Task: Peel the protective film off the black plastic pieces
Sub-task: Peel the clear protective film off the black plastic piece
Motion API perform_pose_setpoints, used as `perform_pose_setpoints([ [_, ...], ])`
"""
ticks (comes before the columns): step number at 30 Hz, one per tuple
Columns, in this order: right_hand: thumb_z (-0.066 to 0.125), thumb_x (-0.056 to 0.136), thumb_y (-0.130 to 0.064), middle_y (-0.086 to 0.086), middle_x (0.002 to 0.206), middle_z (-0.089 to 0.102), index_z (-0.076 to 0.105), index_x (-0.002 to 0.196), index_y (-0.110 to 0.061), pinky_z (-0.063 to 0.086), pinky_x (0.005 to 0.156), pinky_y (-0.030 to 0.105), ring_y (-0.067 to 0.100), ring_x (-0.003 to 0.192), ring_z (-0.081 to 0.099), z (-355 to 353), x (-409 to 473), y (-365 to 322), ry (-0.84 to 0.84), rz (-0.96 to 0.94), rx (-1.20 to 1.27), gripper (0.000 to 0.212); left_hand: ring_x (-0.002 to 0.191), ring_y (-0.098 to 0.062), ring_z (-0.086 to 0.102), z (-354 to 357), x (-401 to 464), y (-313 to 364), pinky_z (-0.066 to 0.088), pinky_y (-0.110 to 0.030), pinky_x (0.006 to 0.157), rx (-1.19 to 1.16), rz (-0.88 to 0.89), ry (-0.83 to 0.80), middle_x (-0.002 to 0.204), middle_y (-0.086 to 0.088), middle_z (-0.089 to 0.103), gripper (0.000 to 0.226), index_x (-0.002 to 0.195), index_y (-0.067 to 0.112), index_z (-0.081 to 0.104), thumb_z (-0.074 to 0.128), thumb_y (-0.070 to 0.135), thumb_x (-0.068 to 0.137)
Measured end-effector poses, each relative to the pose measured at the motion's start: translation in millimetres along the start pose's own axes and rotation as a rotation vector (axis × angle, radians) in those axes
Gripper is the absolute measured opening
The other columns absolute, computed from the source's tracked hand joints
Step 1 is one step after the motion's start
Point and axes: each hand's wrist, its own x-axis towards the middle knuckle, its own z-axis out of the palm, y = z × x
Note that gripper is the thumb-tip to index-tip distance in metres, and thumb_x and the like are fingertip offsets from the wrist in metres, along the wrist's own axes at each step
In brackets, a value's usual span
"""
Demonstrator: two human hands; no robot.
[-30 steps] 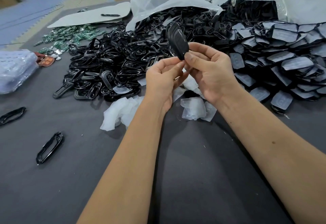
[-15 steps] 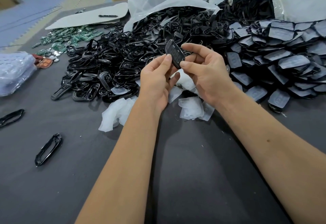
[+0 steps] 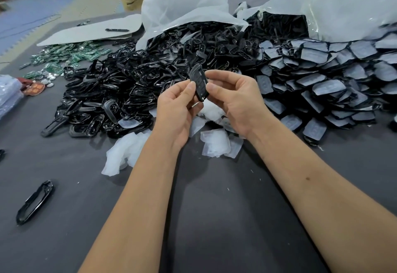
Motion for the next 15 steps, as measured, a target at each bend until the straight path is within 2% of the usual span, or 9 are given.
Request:
perform_pose_setpoints([
  [3,0.073,0.088,0.011,0.009,0.091,0.078,0.075,0.110,-0.004,0.062,0.085,0.032,0.018,0.089,0.076,-2.3,0.8,-6.6,0.065,-0.080,-0.118,0.026,0.072,-0.008,0.067,4.9,3.7,0.2,0.056,-0.022,0.067,-0.015,0.008,0.015,0.087,-0.003,0.075,0.015,0.109,0.002,0.070,0.057,0.007,0.105],
  [5,0.076,0.086,0.008,0.006,0.092,0.078,0.075,0.114,-0.005,0.062,0.085,0.029,0.012,0.088,0.075,-7.2,0.8,-14.1,0.149,-0.228,-0.390,0.030,0.073,-0.009,0.067,11.3,8.1,-2.9,0.058,-0.024,0.071,0.062,0.042,0.062,0.083,-0.004,0.073,0.018,0.116,-0.003,0.069,0.062,0.005,0.102],
  [7,0.077,0.086,0.004,0.000,0.093,0.077,0.076,0.115,-0.008,0.061,0.085,0.025,0.006,0.087,0.074,-14.4,-1.0,-24.8,0.214,-0.383,-0.697,0.032,0.076,-0.011,0.070,22.4,13.3,-4.7,0.059,-0.026,0.076,0.171,0.099,0.080,0.080,-0.001,0.076,0.019,0.116,0.001,0.071,0.067,0.002,0.098],
  [8,0.076,0.086,0.003,-0.002,0.094,0.077,0.077,0.115,-0.010,0.060,0.086,0.024,0.005,0.087,0.073,-19.3,-2.6,-30.3,0.242,-0.447,-0.826,0.031,0.080,-0.013,0.072,30.3,14.9,-5.0,0.060,-0.028,0.078,0.211,0.124,0.073,0.086,-0.003,0.078,0.020,0.117,0.004,0.072,0.068,0.000,0.097],
  [11,0.068,0.089,0.004,0.004,0.101,0.078,0.079,0.113,-0.009,0.055,0.091,0.029,0.018,0.096,0.070,-45.1,-3.3,-51.2,0.342,-0.613,-1.147,0.029,0.089,-0.012,0.073,68.0,21.5,-6.6,0.062,-0.032,0.084,0.335,0.229,0.030,0.105,-0.005,0.077,0.035,0.122,0.014,0.069,0.068,-0.005,0.093],
  [13,0.062,0.091,0.005,0.009,0.104,0.077,0.079,0.113,-0.008,0.050,0.092,0.032,0.027,0.102,0.066,-66.7,-0.7,-66.3,0.414,-0.634,-1.302,0.031,0.096,-0.007,0.069,95.9,26.1,-8.7,0.058,-0.027,0.091,0.561,0.395,-0.028,0.113,0.002,0.074,0.044,0.127,0.016,0.069,0.069,-0.003,0.087],
  [15,0.058,0.091,0.006,0.011,0.104,0.075,0.079,0.114,-0.009,0.044,0.090,0.028,0.031,0.104,0.063,-90.2,-0.6,-81.2,0.495,-0.598,-1.400,0.034,0.114,-0.011,0.066,123.4,27.1,-11.7,0.052,-0.028,0.102,0.781,0.528,-0.144,0.123,0.000,0.073,0.051,0.132,0.013,0.070,0.069,0.000,0.083],
])
